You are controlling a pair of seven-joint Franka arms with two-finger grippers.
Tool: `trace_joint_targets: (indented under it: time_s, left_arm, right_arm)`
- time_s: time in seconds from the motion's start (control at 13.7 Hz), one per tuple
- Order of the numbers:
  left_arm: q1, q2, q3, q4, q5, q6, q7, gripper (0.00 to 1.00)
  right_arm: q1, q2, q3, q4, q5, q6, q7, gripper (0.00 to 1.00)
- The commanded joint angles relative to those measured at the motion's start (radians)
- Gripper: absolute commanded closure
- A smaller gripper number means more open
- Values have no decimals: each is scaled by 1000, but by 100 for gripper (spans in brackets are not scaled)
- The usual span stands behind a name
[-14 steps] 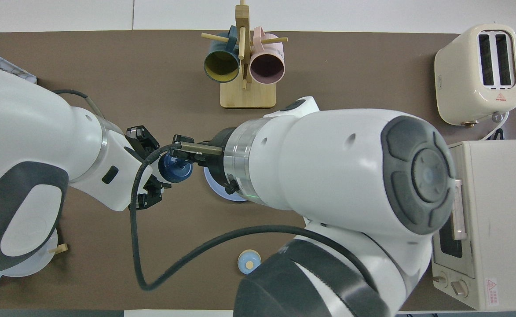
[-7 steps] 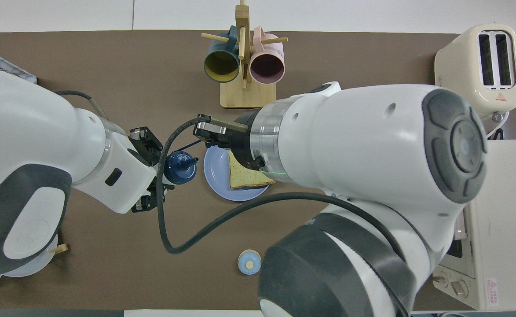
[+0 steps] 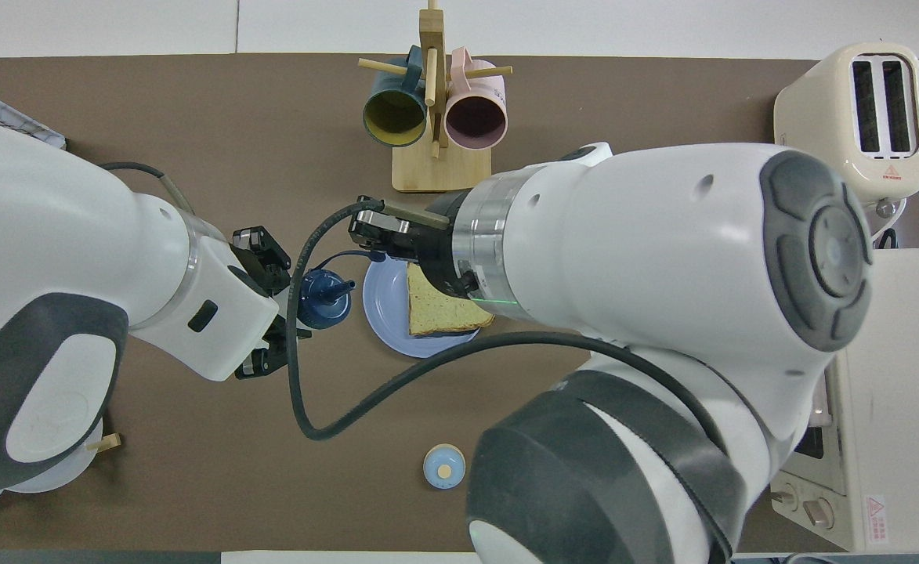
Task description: Put bread on plate and add seasoning
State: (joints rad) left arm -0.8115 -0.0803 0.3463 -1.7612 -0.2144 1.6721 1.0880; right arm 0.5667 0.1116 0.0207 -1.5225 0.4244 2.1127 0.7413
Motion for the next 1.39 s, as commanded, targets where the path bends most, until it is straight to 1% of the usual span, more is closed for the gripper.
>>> trace_joint_targets:
  time_s: [0.0,0.22,0.37,0.59,0.81,0.88,1.03,1.1,1.17,1.32]
  left_arm:
    - [-12,-29,11,-24,-5,-2,13,100]
    - [-12,-29,7,-24,-5,-2,12,100]
    - [-12,-29,-3,-24,-5,1,12,100]
    - [-12,-27,-27,-20,-2,14,9,100]
    - [-14,-24,-61,-20,23,20,-2,100]
    - [-18,-26,-72,-20,39,21,-7,100]
    - [-20,-24,-89,-20,56,23,-14,100]
    - [-21,-19,-90,-15,62,23,-19,100]
    - [-29,-13,-107,-14,88,29,-49,100]
    - [-34,-9,-130,-15,118,44,-83,100]
  right_arm:
    - [-36,-23,4,-39,-9,-2,-49,0]
    - [-85,-43,2,-84,-62,-29,-153,0]
    - [-135,-49,4,-84,-178,-101,-219,0]
    - [-238,-50,1,-79,-213,-216,-324,0]
    - [-315,-50,2,-59,-402,-333,-479,0]
    - [-335,-44,-1,-33,-433,-386,-503,0]
    - [-393,-30,-1,28,-453,-495,-517,0]
    - [-409,-21,-1,60,-492,-544,-558,0]
    - [-422,-21,-1,67,-531,-572,-612,0]
    - [-465,-21,-1,68,-541,-621,-619,0]
